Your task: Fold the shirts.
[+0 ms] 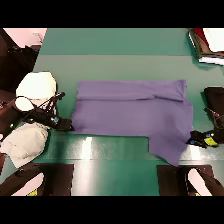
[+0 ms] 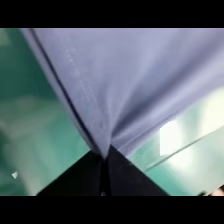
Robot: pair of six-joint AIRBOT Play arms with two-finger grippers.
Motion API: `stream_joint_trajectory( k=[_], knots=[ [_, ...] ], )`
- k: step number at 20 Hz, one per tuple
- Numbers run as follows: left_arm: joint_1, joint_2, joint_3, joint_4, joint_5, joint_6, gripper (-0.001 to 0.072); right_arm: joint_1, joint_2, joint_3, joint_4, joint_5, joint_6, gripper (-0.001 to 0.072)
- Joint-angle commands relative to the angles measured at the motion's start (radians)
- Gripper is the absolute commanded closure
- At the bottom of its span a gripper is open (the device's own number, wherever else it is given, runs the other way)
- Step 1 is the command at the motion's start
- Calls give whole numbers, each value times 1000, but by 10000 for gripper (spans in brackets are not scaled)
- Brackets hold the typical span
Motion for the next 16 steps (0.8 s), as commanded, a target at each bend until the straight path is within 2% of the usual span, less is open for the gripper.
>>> stream_joint_trajectory(
  k=[1, 4, 6, 10, 16],
  knots=[
    [0, 111, -43, 113, -96, -46, 686, 40, 170, 21, -130, 97, 26, 700],
    [0, 147, -43, 88, -121, -71, 685, 119, 262, 33, -98, 64, 53, 700],
    [0, 141, -5, 35, -67, -87, 686, 191, 248, 92, -90, 11, 89, 701],
    [0, 80, 148, 29, 97, -94, 686, 307, 39, 278, -89, -116, 107, 701],
    [0, -252, 401, 28, 228, -94, 685, 353, -328, 528, -89, -202, 107, 700]
  ],
)
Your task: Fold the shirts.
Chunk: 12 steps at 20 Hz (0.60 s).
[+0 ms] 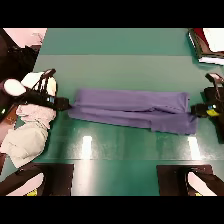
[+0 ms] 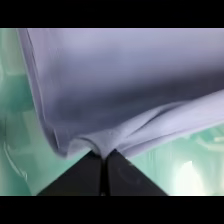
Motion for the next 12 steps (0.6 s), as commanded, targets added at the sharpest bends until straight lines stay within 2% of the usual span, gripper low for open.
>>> stream_joint_trajectory(
  k=[1, 5, 8, 11, 12],
  knots=[
    [0, -189, 150, -10, 95, -3, 685, 21, -201, 152, 0, -48, 3, 700],
    [0, -347, 265, -39, 118, -3, 685, 21, -360, 296, 2, -72, 3, 700],
    [0, -393, 283, -49, 202, -3, 684, 21, -463, 397, 8, -70, 3, 700],
    [0, -408, 283, -56, 290, -8, 682, 19, -552, 479, 103, -90, 9, 693],
    [0, -408, 283, -56, 315, -32, 631, 11, -575, 499, 142, -109, 11, 585]
  ],
)
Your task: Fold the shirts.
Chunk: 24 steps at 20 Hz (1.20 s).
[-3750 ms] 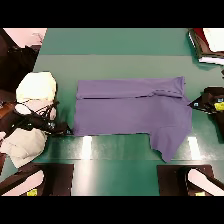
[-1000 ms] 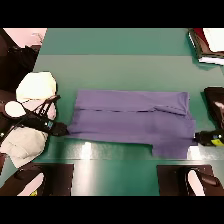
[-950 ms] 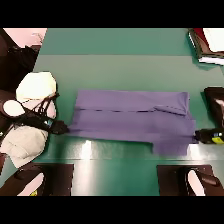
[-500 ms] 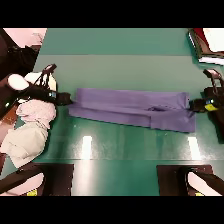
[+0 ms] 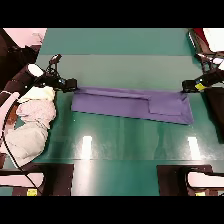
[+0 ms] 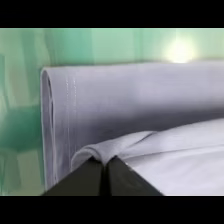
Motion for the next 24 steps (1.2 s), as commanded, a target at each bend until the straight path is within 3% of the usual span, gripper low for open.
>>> stream_joint_trajectory(
  k=[1, 2, 5, 8, 9, 10, 11, 14, 15, 16, 22, 24],
  knots=[
    [1, -23, 17, -11, 97, -52, 325, -21, -104, 96, 161, -51, 5, 341],
    [1, -23, 26, -11, 90, -78, 121, -36, -122, 116, 234, -63, 5, 255],
    [1, -22, 85, -6, -6, -76, 114, -100, -134, 144, 370, -26, -25, 255],
    [0, -22, 140, -8, -151, -63, 117, -187, -123, 142, 368, 134, -82, 256],
    [0, -21, 145, -8, -180, -63, 292, -220, -123, 142, 368, 186, -103, 256],
    [0, -21, 145, -8, -196, -63, 516, -250, -123, 142, 368, 223, -114, 256],
    [0, -21, 145, -8, -203, -62, 682, -278, -123, 142, 367, 248, -126, 256],
    [0, -21, 144, -40, -215, -63, 684, -361, -122, 130, 369, 272, -127, 238],
    [0, -21, 144, -60, -221, -63, 684, -385, -122, 107, 369, 270, -128, 107],
    [-5, -21, 144, -69, -224, -63, 684, -405, -122, 69, 370, 266, -128, 22],
    [-113, -21, 144, -68, -212, -40, 684, -444, -124, -206, 375, 124, -262, 19],
    [-145, -21, 144, -68, -210, -40, 684, -444, -126, -259, 463, 75, -332, 21]
  ],
)
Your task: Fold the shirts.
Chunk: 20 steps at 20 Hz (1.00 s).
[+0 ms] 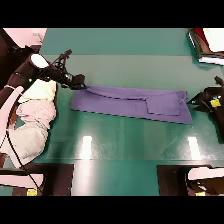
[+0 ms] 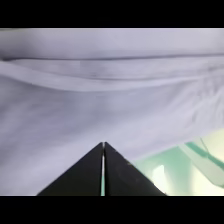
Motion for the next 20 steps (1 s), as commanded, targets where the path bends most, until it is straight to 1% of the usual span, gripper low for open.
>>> stream_joint_trajectory(
  k=[1, 4, 5, 6, 8, 10, 11, 13, 15, 16, 18, 20],
  knots=[
    [-62, 0, 1, -3, 4, 10, 684, -9, -12, -97, 116, -77, -115, 44],
    [-103, 0, 1, -3, 5, 10, 684, 15, -58, -95, 180, -67, -123, 49],
    [-115, 0, 1, -3, 6, 10, 684, 32, -72, -95, 191, -59, -130, 67],
    [-127, 0, 1, -3, 8, 10, 684, 50, -79, -95, 189, -55, -140, 121],
    [-149, 0, 1, -3, 15, 9, 684, 83, -80, -92, 189, -58, -163, 193],
    [-172, -2, 1, -3, 31, 9, 685, 97, -80, -67, 187, -53, -163, 429],
    [-184, -4, 1, -3, 43, 3, 685, 97, -80, -51, 188, -36, -163, 508],
    [-217, -8, 1, -3, 86, -1, 685, 97, -79, -10, 188, 18, -163, 700],
    [-247, -24, 10, -3, 152, -22, 685, 98, -79, 40, 190, 93, -157, 699],
    [-257, -45, 34, -4, 164, -22, 685, 104, -79, 71, 189, 135, -132, 699],
    [-275, -114, 115, -24, 151, -23, 686, 136, -72, 152, 189, 211, -68, 700],
    [-303, -193, 206, -49, 146, -23, 686, 191, -39, 227, 189, 228, -12, 701]
  ],
)
